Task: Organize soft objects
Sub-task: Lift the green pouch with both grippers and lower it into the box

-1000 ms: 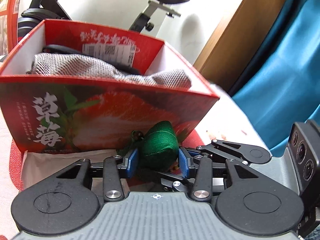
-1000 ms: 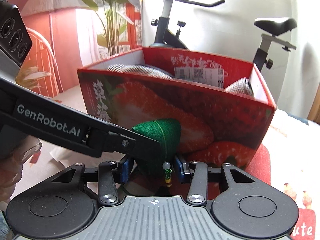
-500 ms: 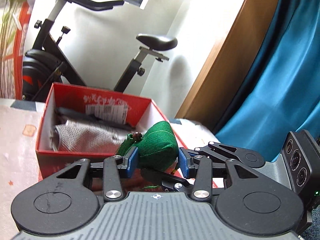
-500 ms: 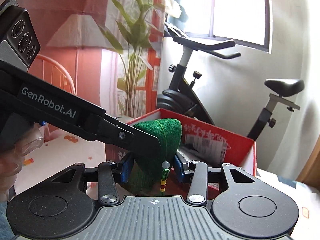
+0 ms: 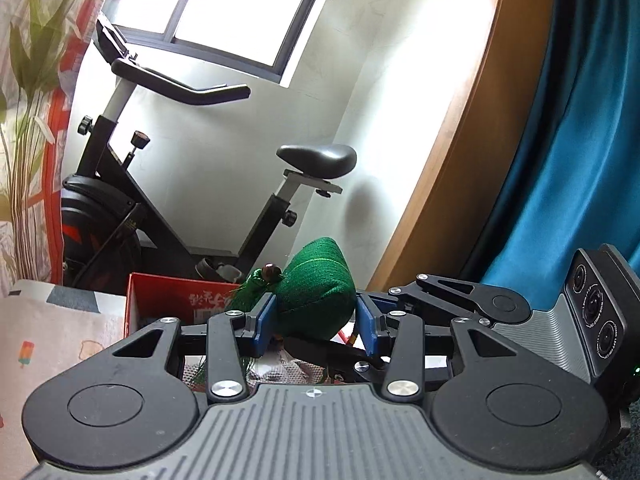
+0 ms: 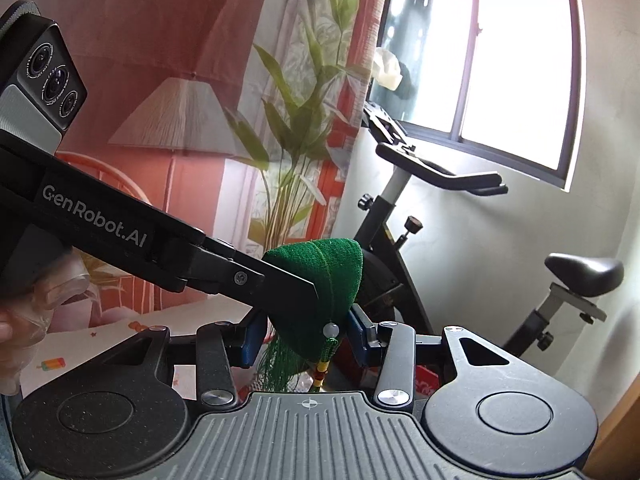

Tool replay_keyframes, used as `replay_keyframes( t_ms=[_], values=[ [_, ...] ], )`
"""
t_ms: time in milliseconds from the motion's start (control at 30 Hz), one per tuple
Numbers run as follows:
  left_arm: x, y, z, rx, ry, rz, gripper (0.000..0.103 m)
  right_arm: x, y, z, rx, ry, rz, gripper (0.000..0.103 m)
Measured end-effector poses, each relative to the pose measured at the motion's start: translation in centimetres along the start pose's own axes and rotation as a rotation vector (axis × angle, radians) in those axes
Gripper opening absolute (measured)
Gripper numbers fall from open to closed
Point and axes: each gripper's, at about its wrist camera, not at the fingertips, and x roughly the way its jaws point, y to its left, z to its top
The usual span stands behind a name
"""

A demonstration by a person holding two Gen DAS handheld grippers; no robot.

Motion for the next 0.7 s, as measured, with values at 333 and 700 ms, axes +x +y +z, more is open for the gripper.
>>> replay_keyframes(
  t_ms=[333,700],
  values=[
    [2.8,2.6,2.6,-0.038,0.007,-0.007,0.045,4.2,-1.9,2.4,-0.082,0.013,-0.022,0.040],
    [10.2,5.6,2.0,-0.048,0.101,0.005,0.045,9.5,-6.0,-0.8,-0.045,0.094,-0.017,0.040]
  ],
)
